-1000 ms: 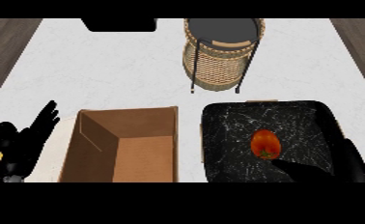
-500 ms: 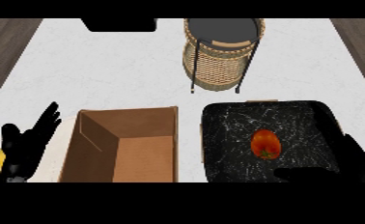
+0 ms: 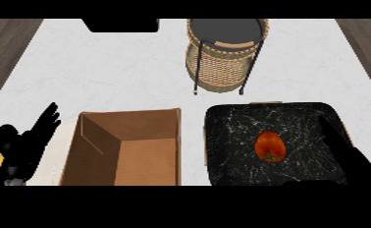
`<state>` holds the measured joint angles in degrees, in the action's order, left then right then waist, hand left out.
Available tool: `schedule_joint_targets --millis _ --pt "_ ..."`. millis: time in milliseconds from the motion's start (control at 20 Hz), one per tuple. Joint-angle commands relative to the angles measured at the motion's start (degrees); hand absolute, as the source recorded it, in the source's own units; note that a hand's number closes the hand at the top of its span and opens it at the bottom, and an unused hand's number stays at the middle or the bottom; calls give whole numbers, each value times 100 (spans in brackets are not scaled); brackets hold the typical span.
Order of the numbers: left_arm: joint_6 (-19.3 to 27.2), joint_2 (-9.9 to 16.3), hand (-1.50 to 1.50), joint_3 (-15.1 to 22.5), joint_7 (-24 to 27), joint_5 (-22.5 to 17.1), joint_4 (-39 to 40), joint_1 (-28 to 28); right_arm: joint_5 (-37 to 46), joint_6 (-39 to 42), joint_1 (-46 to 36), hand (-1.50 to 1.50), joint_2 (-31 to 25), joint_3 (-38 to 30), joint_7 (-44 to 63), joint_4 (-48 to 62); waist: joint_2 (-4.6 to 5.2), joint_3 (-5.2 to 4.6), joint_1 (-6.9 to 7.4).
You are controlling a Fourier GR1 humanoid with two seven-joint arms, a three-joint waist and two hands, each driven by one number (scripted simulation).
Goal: Pick the tomato from the tray and place it in the tiered basket
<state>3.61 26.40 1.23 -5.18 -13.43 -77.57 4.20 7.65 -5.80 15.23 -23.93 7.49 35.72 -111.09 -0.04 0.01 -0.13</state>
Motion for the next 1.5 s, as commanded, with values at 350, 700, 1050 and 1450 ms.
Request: schedule_joint_targets --millis 350,700,1050,1450 --pt "-474 -275 0 -455 42 411 103 6 255 445 13 -150 687 -252 -730 586 1 0 7" --pt "-600 -411 0 -800 -227 537 48 -143 656 407 -123 -150 1068 -269 -1047 921 1 -1 7" --pt "-779 -642 0 -886 102 811 337 -157 696 493 -504 -150 1190 -578 -1397 1563 5 -1 4" --pt "-745 -783 0 -1016 -635 930 -204 -357 954 348 -993 -150 1668 -447 -1573 2227 4 0 14"
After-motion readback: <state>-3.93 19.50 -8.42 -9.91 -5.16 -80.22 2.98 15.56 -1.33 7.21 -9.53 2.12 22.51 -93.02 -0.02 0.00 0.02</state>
